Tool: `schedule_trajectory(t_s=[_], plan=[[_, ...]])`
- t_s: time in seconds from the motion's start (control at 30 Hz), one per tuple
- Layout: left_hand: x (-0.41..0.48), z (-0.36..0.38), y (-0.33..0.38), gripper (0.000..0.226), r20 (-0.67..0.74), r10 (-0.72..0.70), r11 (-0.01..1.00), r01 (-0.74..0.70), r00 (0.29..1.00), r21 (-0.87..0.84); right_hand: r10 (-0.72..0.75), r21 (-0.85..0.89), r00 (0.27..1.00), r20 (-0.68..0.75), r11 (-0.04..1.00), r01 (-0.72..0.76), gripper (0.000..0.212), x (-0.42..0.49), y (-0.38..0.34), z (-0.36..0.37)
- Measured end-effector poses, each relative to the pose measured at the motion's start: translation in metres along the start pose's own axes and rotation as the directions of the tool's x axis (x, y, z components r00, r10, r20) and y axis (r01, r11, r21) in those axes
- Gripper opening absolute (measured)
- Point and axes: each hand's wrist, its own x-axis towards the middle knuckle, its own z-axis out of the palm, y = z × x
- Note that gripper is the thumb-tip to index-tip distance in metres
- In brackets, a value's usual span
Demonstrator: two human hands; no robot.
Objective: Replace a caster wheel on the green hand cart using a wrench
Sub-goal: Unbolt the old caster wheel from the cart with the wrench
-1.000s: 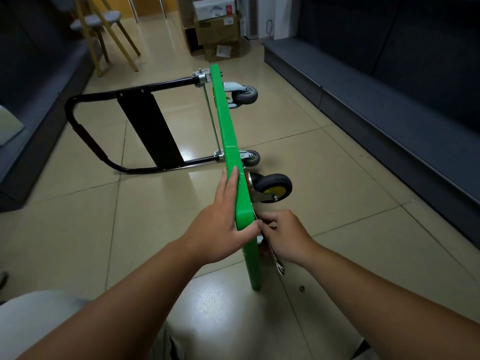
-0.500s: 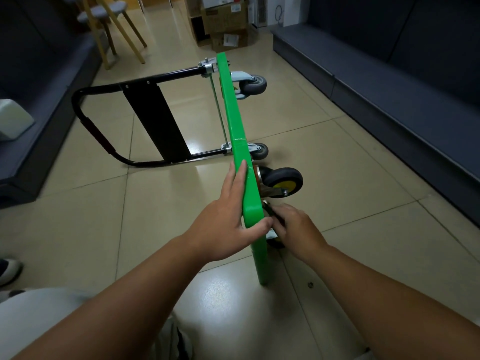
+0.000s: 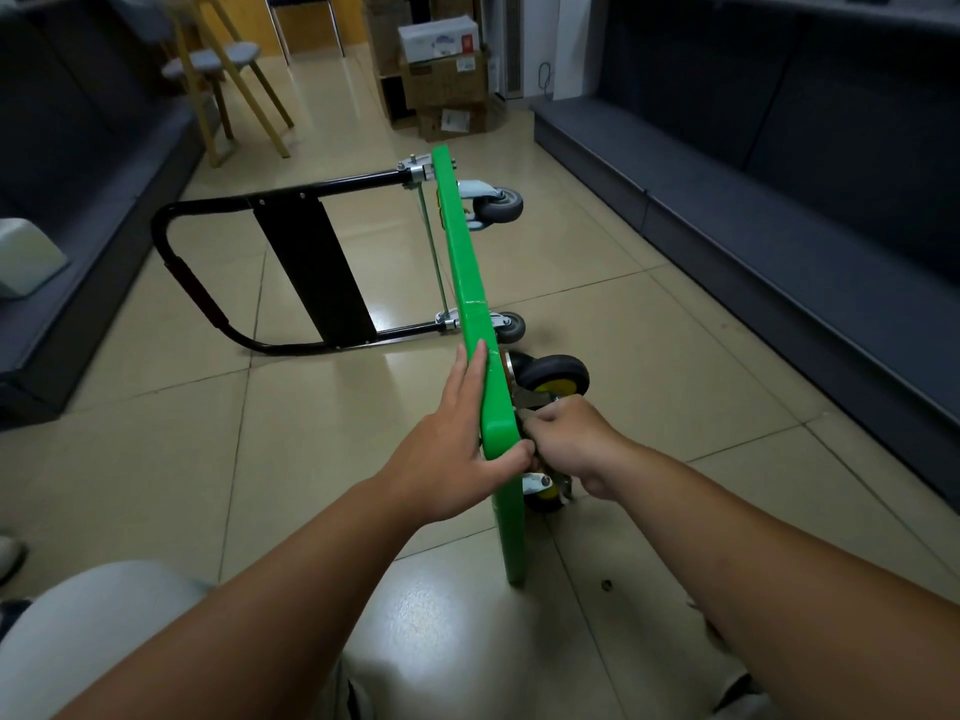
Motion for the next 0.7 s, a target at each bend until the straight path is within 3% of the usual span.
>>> schedule_trajectory(t_s=[0.27,0.43,0.57,0.7], plan=[[0.000,0.003,-0.002,0.112,0.015,-0.013,0.999,0.014,1.000,-0.048,-0.165,0.006,0.980,0.112,0.986,0.165,0.025,-0.008,0.020,-0.007],[0.003,0.004,-0.005,0.112,0.027,-0.007,0.999,0.008,1.000,-0.033,-0.197,-0.026,0.980,0.026,0.980,0.197,0.029,0.010,0.046,-0.001],[0.004,0.005,-0.008,0.113,0.028,0.003,1.000,-0.002,1.000,-0.021,-0.397,-0.112,0.914,-0.078,0.915,0.388,0.037,0.022,0.057,0.011],[0.005,0.003,-0.010,0.115,0.022,0.015,1.000,-0.015,1.000,0.003,-0.457,-0.170,0.880,-0.128,0.885,0.434,0.046,0.031,0.059,0.021]])
